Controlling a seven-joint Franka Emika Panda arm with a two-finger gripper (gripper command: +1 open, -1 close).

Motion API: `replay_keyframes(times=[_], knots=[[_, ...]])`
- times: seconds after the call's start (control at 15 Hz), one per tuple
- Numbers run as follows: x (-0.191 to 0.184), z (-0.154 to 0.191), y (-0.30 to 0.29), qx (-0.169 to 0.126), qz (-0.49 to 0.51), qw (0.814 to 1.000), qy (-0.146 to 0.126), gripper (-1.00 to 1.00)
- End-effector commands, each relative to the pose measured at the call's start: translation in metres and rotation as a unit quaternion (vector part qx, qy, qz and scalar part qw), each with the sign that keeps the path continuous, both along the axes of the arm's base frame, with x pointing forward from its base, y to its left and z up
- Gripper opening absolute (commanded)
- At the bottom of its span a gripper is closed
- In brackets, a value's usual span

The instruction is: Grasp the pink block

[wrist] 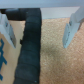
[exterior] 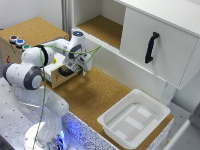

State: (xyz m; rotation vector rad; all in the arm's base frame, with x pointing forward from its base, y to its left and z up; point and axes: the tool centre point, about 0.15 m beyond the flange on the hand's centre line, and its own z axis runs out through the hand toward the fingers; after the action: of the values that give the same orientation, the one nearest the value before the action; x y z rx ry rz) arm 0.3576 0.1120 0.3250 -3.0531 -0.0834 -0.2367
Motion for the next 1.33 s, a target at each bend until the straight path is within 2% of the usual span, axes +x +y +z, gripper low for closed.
replay_keyframes(times=[0.0, 0.2, 0.33, 0.53, 0.73, 1.07, 1.27], knots=[[0.016, 0.014, 0.009, 0.005, 0.006, 1.000, 0.000, 1.00], [0.017, 0.056, 0.002, -0.026, 0.002, 0.999, -0.031, 1.00], [0.020, 0.089, -0.003, -0.062, -0.002, 0.996, -0.059, 1.00], [0.023, 0.122, 0.004, -0.026, 0.012, 0.996, -0.085, 1.00], [0.028, 0.134, 0.027, 0.016, 0.058, 0.995, -0.084, 1.00], [0.033, 0.128, 0.082, 0.037, 0.145, 0.987, -0.066, 1.00], [0.039, 0.130, 0.124, 0.027, 0.207, 0.976, -0.055, 1.00]])
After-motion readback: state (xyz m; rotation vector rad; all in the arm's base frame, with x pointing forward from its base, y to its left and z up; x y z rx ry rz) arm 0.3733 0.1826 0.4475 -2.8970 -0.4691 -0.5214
